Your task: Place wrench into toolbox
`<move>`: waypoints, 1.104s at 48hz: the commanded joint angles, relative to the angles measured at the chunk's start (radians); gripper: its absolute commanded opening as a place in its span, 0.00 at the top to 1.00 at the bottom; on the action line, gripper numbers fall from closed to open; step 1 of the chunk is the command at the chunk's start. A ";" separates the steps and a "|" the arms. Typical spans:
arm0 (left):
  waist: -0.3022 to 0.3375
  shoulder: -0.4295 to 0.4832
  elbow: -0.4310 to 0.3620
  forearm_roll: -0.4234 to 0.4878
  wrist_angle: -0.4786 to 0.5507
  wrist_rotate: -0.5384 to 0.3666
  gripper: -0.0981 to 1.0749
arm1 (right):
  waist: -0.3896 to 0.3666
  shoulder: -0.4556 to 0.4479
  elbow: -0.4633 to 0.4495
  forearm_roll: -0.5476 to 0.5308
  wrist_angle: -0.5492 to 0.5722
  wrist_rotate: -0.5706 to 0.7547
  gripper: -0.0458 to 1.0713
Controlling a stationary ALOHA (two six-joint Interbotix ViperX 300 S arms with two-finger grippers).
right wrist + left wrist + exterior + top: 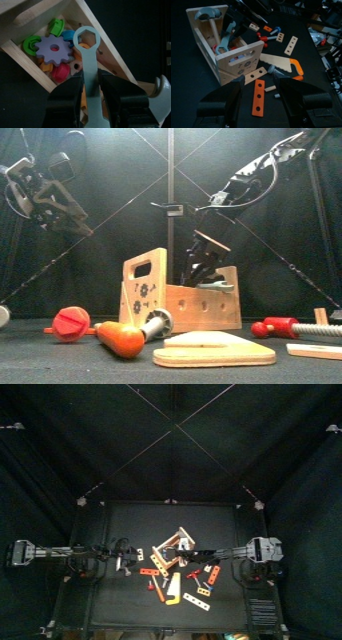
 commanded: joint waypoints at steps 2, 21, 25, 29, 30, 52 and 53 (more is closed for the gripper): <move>0.000 0.000 -0.011 -0.002 -0.003 0.002 0.19 | -0.005 -0.018 -0.009 -0.003 -0.015 0.002 0.30; 0.000 0.000 -0.011 -0.003 -0.003 0.002 0.19 | -0.005 -0.040 -0.020 -0.002 -0.058 0.005 0.14; 0.000 0.000 -0.011 -0.002 -0.003 0.002 0.19 | -0.005 -0.061 -0.020 -0.002 -0.058 0.012 0.14; 0.000 0.002 -0.011 -0.002 -0.003 0.002 0.19 | -0.005 -0.078 -0.017 -0.002 -0.057 0.015 0.14; 0.000 0.000 -0.011 -0.002 -0.005 0.002 0.19 | -0.005 -0.083 -0.015 0.000 -0.057 0.017 0.14; 0.000 0.000 -0.011 -0.011 -0.005 0.002 0.19 | 0.000 -0.094 -0.021 0.026 -0.015 0.021 0.15; 0.000 0.002 -0.011 -0.011 -0.003 0.002 0.19 | 0.002 -0.095 -0.025 0.031 -0.012 0.021 0.15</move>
